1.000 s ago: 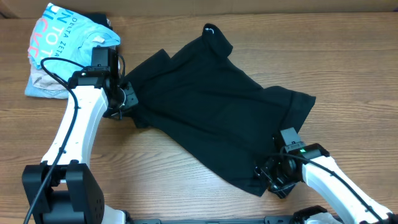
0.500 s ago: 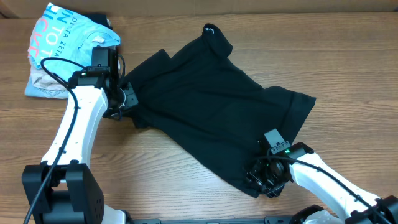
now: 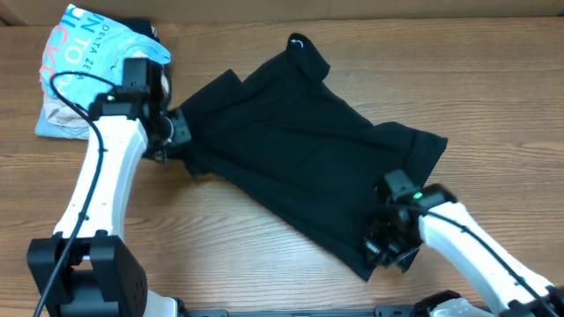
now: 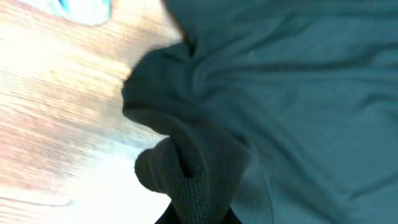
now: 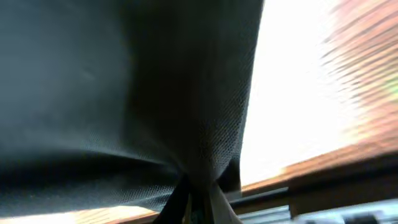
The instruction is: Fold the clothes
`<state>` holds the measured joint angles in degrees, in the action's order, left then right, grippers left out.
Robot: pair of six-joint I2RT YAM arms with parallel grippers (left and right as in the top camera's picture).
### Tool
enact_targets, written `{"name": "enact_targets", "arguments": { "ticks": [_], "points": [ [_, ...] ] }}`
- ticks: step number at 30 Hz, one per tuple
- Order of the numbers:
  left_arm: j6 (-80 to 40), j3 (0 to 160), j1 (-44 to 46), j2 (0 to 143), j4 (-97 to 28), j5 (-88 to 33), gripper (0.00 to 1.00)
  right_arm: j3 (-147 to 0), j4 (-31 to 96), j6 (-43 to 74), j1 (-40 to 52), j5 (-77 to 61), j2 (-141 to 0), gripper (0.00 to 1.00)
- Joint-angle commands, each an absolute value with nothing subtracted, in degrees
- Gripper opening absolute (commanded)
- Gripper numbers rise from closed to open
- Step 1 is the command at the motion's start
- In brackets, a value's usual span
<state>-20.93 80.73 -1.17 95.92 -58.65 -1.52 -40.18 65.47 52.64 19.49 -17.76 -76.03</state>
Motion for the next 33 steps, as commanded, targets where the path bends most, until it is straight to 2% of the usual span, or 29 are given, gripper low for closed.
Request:
{"name": "enact_targets", "arguments": {
  "ticks": [1, 9, 16, 26, 33],
  "points": [
    [-19.6, 87.7, -1.6, 95.8, -60.4, -1.2, 0.04, -47.2, 70.2, 46.7, 15.1, -14.0, -72.1, 0.04],
    [-19.0, 97.1, 1.0, 95.8, -67.9, -1.5, 0.04, -60.6, 85.8, 39.8, 3.9, -8.3, -64.3, 0.04],
    [-16.7, 103.5, 2.9, 95.8, -75.4, -1.5, 0.04, -68.0, 94.0, 34.9, -3.1, -5.4, -61.4, 0.04],
    [-15.0, 108.4, 6.1, 95.8, -80.5, -1.1, 0.04, -77.6, 94.9, 27.1, -15.0, -3.2, -61.7, 0.04],
    [-11.7, 108.5, 6.2, 95.9, -81.8, 1.7, 0.04, -75.6, 96.3, 26.8, -16.6, -5.5, -61.7, 0.04]
  ]
}}
